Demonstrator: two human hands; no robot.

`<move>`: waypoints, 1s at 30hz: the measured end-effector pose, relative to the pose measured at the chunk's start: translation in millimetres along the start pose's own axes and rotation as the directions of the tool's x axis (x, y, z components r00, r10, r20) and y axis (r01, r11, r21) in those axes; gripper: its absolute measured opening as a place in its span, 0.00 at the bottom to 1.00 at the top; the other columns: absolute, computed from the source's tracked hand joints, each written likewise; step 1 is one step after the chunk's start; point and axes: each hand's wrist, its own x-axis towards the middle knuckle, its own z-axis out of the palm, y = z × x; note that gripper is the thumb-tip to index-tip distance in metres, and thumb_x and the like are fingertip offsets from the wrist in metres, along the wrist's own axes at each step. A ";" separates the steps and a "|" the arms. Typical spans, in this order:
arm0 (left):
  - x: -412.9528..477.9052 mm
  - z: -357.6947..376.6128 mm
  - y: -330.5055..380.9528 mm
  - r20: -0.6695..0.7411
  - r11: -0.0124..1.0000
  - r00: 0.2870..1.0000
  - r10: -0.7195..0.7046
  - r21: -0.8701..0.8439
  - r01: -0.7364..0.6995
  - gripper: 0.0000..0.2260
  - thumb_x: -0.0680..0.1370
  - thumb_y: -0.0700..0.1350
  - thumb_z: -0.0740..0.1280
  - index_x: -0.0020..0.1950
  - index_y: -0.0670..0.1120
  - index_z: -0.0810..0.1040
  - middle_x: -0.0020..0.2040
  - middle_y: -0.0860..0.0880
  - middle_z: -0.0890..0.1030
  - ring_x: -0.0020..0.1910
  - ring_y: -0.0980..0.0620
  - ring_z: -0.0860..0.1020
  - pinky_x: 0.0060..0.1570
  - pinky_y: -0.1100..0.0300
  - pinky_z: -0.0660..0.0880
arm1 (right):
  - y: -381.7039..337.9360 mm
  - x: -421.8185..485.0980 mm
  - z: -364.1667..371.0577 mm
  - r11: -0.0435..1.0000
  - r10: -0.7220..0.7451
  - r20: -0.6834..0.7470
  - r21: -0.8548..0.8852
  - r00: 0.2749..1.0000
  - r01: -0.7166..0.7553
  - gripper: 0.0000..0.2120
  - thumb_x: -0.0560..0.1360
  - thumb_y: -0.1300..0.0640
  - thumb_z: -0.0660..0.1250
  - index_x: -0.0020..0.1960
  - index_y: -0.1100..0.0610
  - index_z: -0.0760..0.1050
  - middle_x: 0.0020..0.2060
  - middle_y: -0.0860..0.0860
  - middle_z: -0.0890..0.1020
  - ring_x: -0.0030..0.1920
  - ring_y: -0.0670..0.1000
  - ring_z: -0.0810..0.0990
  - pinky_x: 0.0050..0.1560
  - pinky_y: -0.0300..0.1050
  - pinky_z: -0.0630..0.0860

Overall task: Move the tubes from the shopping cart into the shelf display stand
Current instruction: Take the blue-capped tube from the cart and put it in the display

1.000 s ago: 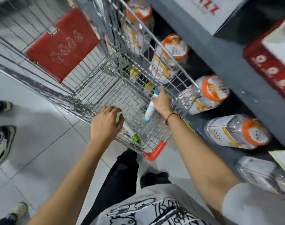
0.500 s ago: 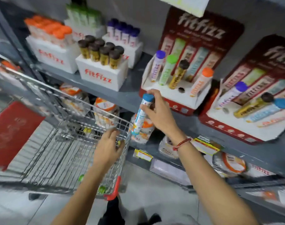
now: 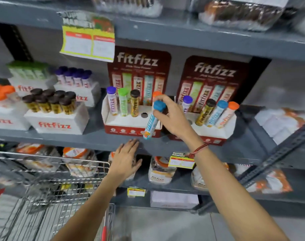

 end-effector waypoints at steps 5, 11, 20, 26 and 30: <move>-1.0 6.4 -3.4 -0.008 0.999 1.000 0.026 0.038 -0.026 0.28 0.72 0.48 0.68 0.68 0.39 0.67 0.69 0.40 0.71 0.69 0.41 0.67 0.67 0.42 0.61 | 8.1 5.4 -19.3 0.991 0.004 0.087 -0.134 0.996 0.008 0.14 0.71 0.62 0.68 0.56 0.58 0.76 0.52 0.58 0.77 0.51 0.55 0.76 0.45 0.37 0.63; -1.1 8.1 -5.6 -0.027 0.997 0.998 0.056 0.059 -0.054 0.29 0.70 0.45 0.73 0.67 0.38 0.69 0.68 0.40 0.72 0.67 0.41 0.69 0.66 0.41 0.62 | 7.1 17.5 -33.8 0.978 0.041 0.209 -0.208 0.977 0.004 0.12 0.70 0.58 0.71 0.52 0.56 0.78 0.50 0.52 0.79 0.54 0.53 0.76 0.55 0.47 0.72; -2.1 12.4 -9.5 -0.020 0.998 0.998 0.053 0.043 -0.052 0.30 0.74 0.47 0.68 0.72 0.43 0.61 0.73 0.44 0.64 0.73 0.45 0.60 0.71 0.47 0.52 | 0.9 44.9 -30.2 0.969 -0.041 0.235 -0.230 0.971 0.096 0.09 0.74 0.60 0.66 0.54 0.60 0.76 0.54 0.55 0.79 0.56 0.52 0.76 0.54 0.42 0.72; -2.8 14.1 -10.9 -0.035 0.998 0.997 0.063 0.034 -0.062 0.29 0.74 0.47 0.68 0.72 0.43 0.60 0.73 0.44 0.64 0.73 0.45 0.60 0.71 0.49 0.49 | 0.0 68.5 -23.5 0.940 -0.034 0.252 -0.320 0.967 0.116 0.18 0.73 0.59 0.68 0.61 0.61 0.74 0.59 0.57 0.78 0.62 0.54 0.74 0.58 0.41 0.71; -2.4 14.1 -9.9 -0.057 0.997 0.996 0.068 0.030 -0.066 0.29 0.74 0.45 0.68 0.71 0.42 0.62 0.72 0.43 0.65 0.72 0.43 0.61 0.70 0.47 0.50 | -0.4 84.0 -13.6 0.947 0.007 0.219 -0.316 0.976 0.064 0.18 0.73 0.55 0.69 0.61 0.60 0.74 0.59 0.59 0.76 0.63 0.56 0.73 0.62 0.52 0.74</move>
